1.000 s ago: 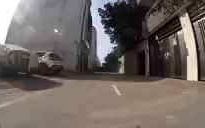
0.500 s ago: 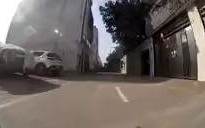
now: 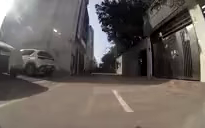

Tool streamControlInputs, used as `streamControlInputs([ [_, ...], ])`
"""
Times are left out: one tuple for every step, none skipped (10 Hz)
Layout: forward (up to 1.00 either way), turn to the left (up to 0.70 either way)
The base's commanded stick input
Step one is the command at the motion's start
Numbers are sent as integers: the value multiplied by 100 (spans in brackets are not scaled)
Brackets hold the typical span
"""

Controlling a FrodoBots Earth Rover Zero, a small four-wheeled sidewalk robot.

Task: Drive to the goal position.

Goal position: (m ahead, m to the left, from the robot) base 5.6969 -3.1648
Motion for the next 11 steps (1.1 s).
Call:
streamControlInputs([
  [100, 0],
  [100, 0],
  [100, 0],
  [100, 0],
  [100, 0],
  [100, 0],
  [100, 0],
  [100, 0],
  [100, 0],
  [100, 0],
  [100, 0],
])
